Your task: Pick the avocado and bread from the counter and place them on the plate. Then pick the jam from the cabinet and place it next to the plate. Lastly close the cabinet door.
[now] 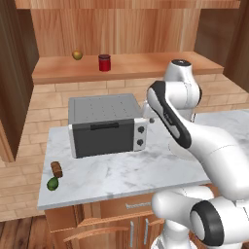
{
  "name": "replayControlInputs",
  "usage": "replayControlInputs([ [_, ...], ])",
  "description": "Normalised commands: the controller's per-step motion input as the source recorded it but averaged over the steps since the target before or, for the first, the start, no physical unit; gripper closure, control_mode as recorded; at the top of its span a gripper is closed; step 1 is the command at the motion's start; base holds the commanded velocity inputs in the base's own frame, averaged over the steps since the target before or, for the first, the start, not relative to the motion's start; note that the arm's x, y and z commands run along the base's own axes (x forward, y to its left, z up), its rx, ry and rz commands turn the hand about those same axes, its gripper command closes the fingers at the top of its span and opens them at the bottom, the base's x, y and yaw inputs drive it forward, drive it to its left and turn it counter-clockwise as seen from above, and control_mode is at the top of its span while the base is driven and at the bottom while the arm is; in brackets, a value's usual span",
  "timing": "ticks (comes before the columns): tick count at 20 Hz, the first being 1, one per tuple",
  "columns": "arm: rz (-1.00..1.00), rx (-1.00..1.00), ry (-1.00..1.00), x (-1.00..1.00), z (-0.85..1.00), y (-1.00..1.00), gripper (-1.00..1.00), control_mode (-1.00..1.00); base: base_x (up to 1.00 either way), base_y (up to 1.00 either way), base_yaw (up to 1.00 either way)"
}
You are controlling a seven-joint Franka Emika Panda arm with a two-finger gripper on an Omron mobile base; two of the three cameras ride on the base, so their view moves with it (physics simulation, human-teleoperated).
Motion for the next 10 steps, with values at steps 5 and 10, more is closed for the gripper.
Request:
replayControlInputs([
  [5,0.00,0.00,0.00,-0.03,-0.12,0.39,-1.00,-1.00,0.00,0.00,0.00],
  [10,0.00,0.00,0.00,-0.09,-0.15,0.36,-1.00,-1.00,0.00,0.00,0.00],
])
